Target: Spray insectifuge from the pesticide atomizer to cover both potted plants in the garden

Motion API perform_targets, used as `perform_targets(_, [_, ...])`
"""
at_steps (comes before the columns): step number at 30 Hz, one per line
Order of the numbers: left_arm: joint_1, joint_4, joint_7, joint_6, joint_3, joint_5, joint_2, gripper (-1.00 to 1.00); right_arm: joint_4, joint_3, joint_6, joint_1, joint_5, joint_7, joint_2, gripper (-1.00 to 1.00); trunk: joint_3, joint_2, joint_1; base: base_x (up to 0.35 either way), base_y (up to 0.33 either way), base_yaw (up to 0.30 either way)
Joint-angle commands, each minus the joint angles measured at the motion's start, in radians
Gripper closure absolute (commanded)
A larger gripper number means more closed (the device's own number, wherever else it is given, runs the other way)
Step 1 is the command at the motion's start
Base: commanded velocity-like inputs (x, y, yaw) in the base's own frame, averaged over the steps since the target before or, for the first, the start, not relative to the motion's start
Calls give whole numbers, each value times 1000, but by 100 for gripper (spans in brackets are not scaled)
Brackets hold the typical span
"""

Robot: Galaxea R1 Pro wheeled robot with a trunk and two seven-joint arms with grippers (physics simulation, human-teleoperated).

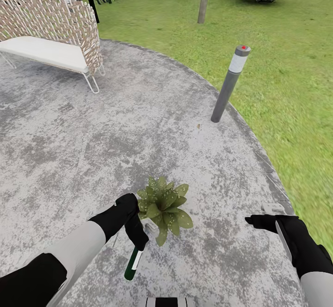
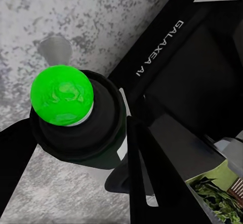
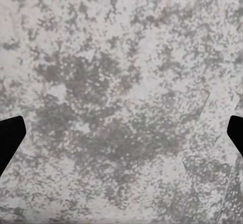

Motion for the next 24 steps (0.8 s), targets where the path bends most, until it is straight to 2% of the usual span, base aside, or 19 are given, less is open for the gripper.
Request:
perform_targets(1, [0, -1, -10, 7, 0, -10, 0, 100, -1, -2, 4, 0, 11, 9, 0, -100, -1, 0, 0, 0, 0, 0])
perform_targets(10, [0, -1, -9, 7, -1, -10, 0, 100, -1, -2, 4, 0, 10, 9, 0, -100, -1, 0, 0, -93, 127, 0])
perform_targets(17, [0, -1, -9, 7, -1, -10, 0, 100, -1, -2, 3, 0, 11, 9, 0, -100, -1, 0, 0, -9, 20, 0])
perform_targets(24, [0, -1, -9, 7, -2, -10, 0, 100, -1, -2, 3, 0, 11, 9, 0, -100, -1, 0, 0, 0, 135, 0])
